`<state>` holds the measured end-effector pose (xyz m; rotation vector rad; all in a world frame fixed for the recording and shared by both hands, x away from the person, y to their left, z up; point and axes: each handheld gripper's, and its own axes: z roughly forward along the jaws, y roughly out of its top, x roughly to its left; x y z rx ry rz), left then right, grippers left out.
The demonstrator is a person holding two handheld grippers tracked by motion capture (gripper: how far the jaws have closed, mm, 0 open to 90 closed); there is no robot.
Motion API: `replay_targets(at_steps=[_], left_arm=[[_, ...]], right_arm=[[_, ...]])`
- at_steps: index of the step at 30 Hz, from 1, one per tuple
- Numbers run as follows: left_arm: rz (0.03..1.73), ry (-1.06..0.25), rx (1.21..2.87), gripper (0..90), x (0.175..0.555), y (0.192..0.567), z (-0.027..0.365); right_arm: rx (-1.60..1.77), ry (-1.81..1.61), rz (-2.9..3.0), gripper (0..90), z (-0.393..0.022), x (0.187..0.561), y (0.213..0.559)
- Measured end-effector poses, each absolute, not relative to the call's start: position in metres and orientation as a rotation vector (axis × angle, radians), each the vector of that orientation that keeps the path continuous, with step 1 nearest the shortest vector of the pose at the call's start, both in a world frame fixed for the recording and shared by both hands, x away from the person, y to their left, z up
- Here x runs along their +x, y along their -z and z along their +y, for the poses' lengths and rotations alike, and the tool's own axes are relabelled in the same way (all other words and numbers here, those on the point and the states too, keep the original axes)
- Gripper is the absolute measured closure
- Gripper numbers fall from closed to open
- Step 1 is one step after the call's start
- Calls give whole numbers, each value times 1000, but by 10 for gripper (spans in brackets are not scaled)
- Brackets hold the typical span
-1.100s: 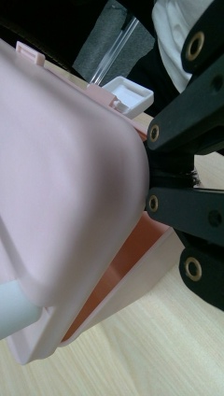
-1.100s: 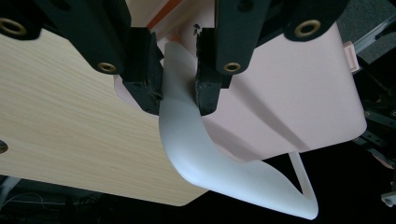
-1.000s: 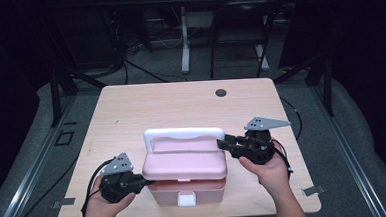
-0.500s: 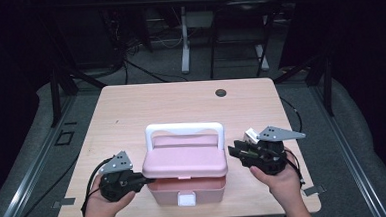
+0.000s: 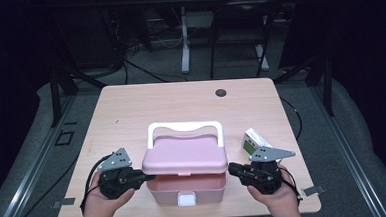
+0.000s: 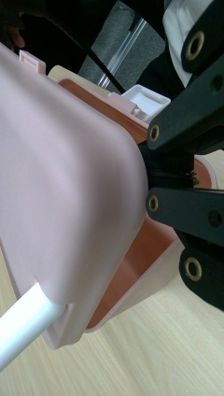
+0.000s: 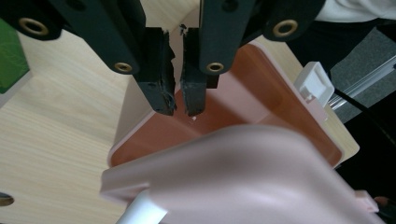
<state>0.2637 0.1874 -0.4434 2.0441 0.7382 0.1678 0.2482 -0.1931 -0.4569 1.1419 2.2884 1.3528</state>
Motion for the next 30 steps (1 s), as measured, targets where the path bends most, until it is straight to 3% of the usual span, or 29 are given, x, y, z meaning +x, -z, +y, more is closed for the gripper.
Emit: replay_targets(at_steps=[30], left_arm=[[726,-182,2017,894,268,433,188]], right_arm=[[1098,-1378,2397,856,-158,246,486]])
